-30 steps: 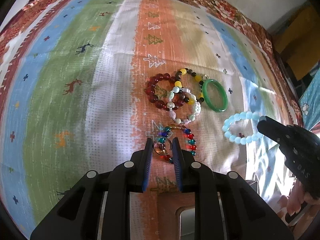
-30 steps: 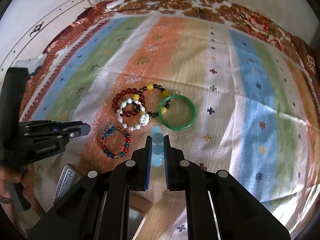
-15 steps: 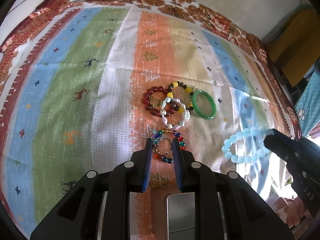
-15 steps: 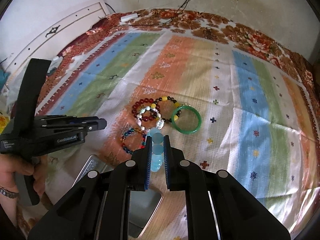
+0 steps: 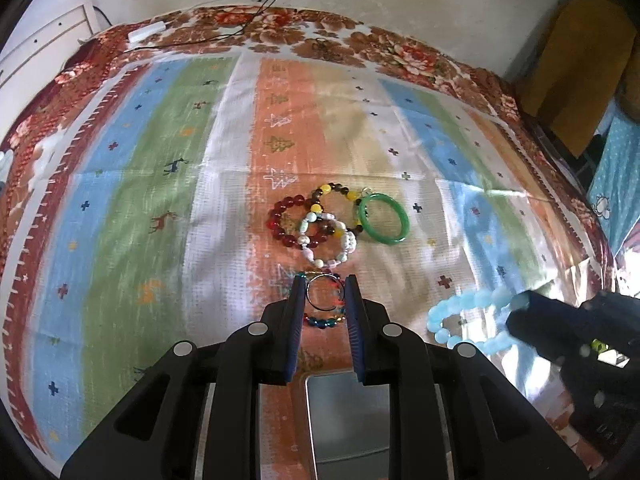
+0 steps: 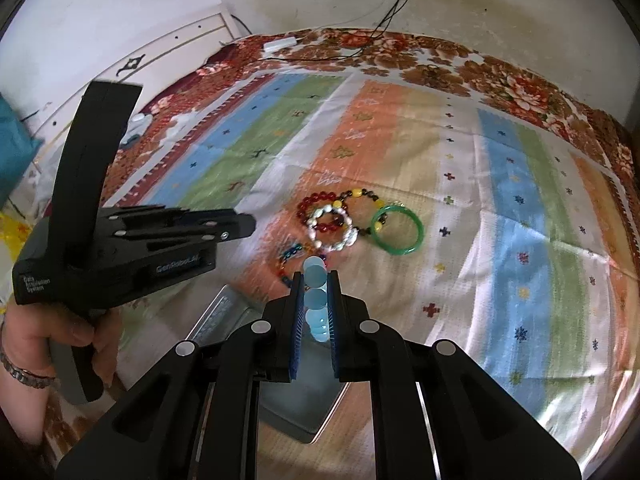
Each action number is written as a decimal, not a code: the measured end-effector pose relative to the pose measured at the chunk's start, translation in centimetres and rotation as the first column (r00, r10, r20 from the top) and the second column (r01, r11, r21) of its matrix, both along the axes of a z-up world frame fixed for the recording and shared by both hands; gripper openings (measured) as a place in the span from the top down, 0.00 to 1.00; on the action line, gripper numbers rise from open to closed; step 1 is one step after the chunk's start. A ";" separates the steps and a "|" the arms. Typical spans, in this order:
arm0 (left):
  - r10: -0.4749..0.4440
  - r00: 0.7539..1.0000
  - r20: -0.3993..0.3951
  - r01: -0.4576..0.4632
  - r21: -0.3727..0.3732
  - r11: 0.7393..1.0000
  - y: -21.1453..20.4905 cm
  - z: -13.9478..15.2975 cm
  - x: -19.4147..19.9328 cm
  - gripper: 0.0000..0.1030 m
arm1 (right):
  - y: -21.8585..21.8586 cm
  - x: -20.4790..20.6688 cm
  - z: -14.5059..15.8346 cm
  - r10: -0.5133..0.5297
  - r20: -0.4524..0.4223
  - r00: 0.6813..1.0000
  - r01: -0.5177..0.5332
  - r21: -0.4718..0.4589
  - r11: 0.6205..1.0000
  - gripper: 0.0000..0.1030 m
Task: Organize jewelry
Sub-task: 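Carry the light blue bracelet into the silver tin and open the right gripper, then move the right gripper to the green jade bangle while the left gripper approaches the multicolour bracelet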
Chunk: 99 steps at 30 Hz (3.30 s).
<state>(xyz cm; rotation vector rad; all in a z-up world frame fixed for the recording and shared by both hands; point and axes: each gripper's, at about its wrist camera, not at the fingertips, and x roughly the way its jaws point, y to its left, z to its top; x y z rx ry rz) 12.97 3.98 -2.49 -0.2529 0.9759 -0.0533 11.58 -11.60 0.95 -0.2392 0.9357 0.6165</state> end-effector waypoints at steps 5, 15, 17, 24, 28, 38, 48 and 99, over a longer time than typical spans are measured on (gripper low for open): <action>-0.009 1.000 -0.005 0.009 -0.004 1.000 -0.4 -0.3 -0.8 0.81 | -0.1 -1.0 0.1 0.018 -0.010 1.000 -0.018 0.020 1.000 0.88; -0.059 0.998 0.007 0.059 0.018 0.998 -2.1 -0.3 -3.6 0.81 | -0.2 -2.4 -0.5 0.036 -0.034 0.999 -0.035 0.028 0.999 0.88; -0.068 0.998 0.006 0.068 0.019 0.998 -2.3 -0.4 -4.0 0.81 | -0.4 -2.7 -0.9 0.035 -0.043 0.998 -0.034 0.027 0.999 0.88; -0.093 0.996 0.000 0.093 0.029 0.995 -3.2 -0.7 -5.5 0.81 | -0.5 -3.1 -1.4 0.050 -0.070 0.996 -0.049 0.025 0.999 0.88; -0.098 0.995 -0.011 0.098 0.029 0.995 -3.3 -1.0 -5.8 0.81 | -0.5 -3.0 -1.5 0.053 -0.080 0.995 -0.051 0.030 0.998 0.88; -0.074 0.997 -0.011 0.074 0.066 0.995 -3.2 -1.1 -5.6 0.59 | -1.3 -2.0 -1.5 0.021 -0.109 0.994 -0.013 0.071 0.997 0.58; -0.020 0.999 -0.028 0.021 0.063 0.998 -1.5 -1.5 -4.1 0.47 | -3.2 0.6 -1.6 -0.082 -0.093 0.992 0.089 0.069 0.994 0.51; -0.017 0.976 -0.217 0.027 0.043 0.999 0.5 -6.7 5.9 0.39 | -3.1 13.1 -6.5 -0.265 -0.212 0.941 0.259 -0.058 0.964 0.41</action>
